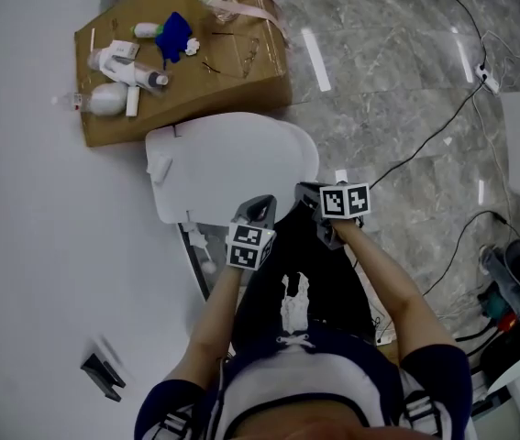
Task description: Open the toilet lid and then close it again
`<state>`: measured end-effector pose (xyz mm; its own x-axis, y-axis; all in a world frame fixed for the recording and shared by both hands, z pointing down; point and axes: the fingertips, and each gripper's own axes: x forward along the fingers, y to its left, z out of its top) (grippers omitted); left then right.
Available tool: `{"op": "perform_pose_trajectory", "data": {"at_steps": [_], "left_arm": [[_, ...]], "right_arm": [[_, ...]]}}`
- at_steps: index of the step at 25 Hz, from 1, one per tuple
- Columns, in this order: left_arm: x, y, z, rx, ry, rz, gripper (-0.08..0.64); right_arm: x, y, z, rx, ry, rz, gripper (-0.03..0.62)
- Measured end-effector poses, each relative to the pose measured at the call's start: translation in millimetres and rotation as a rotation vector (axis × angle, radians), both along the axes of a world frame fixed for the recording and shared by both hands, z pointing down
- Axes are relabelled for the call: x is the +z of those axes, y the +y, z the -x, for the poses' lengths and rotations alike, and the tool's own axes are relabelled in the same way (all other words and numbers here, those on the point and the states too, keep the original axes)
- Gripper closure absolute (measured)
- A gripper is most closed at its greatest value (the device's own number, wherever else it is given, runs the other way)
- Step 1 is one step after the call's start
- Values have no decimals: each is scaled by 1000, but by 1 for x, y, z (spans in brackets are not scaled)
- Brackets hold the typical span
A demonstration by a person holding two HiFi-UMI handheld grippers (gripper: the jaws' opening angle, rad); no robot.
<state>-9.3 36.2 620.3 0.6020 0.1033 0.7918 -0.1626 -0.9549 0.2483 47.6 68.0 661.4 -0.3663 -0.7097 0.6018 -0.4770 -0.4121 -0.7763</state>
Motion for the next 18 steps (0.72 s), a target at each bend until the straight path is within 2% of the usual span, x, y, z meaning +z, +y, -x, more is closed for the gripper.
{"op": "perform_pose_trajectory", "data": {"at_steps": [2,7,18], "left_arm": [[-11,-10,5,-20,21,-8,554],[-36,-29,21,-113,99,34,554],[-66,-47,56,-236,168,-13,551]], "right_arm": [[-9,-4,2,-15,5,-7,552],[-24,-11,10,-28,5,-2,555],[-61,-34,27,-59,-18,-39,561]]}}
